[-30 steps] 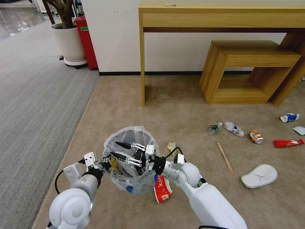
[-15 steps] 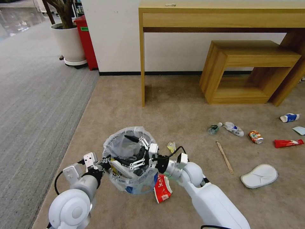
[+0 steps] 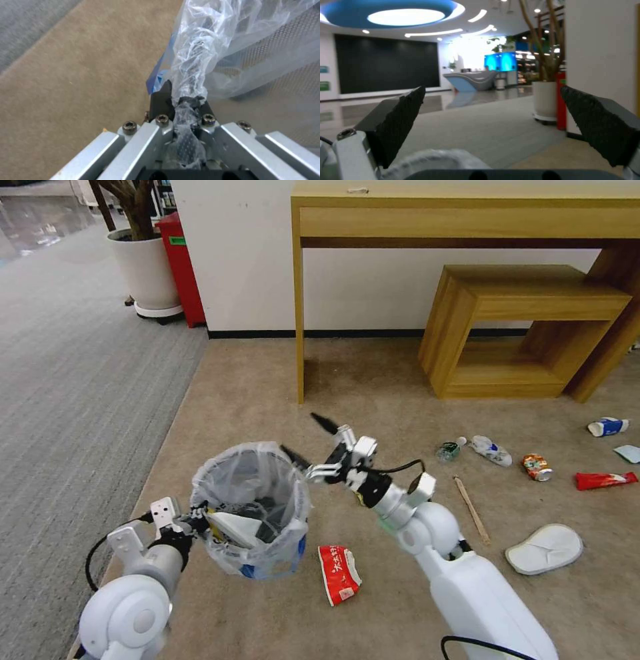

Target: Pick up the trash bin and place the garbage on the floor into it.

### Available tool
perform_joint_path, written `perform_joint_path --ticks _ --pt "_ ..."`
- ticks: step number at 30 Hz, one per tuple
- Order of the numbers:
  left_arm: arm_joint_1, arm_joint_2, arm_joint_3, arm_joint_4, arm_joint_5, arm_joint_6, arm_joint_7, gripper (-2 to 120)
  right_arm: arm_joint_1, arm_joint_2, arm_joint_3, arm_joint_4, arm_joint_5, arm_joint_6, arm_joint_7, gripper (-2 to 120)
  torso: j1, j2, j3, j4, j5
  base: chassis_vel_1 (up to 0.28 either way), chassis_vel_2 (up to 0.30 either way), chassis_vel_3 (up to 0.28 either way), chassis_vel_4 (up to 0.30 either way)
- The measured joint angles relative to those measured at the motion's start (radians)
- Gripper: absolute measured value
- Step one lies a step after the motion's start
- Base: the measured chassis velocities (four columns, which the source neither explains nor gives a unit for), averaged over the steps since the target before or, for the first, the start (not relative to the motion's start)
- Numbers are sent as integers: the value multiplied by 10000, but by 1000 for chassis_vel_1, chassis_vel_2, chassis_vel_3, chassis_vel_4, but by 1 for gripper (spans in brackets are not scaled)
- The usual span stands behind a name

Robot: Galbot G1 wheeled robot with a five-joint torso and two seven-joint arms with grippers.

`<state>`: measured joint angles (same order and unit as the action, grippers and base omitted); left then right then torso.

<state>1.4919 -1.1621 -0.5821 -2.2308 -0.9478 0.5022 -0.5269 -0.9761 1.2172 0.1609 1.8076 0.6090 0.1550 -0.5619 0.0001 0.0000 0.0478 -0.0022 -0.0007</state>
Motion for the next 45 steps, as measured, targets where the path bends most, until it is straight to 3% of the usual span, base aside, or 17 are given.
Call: perform_joint_path --ticks 5,9,16,20,22,45 --pt "58 144 -298 24 71 -84 35 1 -243 -508 593 91 -5 -53 352 100 0 1 0 0 0 0 0 0 0" --pt "56 308 -514 191 172 -229 70 1 -888 -1497 1487 85 -29 -116 698 100 0 1 0 0 0 0 0 0 0" --pt "-27 423 -487 347 139 -267 81 1 -1524 -1998 2328 40 -131 -724 747 100 0 0 0 -3 2 0 0 0 0" --pt "-53 469 -455 469 131 -299 105 1 -1965 -2263 2759 -98 -192 -1244 461 100 0 1 -1 -2 1 0 0 0 0" --pt "-40 481 -439 564 177 -358 135 1 -2182 -2367 2921 -318 -170 -1608 -202 100 0 0 0 0 0 0 0 0 0" --pt "31 282 -364 660 502 -402 181 1 -2823 -2358 1235 -1930 -888 -1654 -2702 100 0 0 -1 0 0 0 0 0 0"
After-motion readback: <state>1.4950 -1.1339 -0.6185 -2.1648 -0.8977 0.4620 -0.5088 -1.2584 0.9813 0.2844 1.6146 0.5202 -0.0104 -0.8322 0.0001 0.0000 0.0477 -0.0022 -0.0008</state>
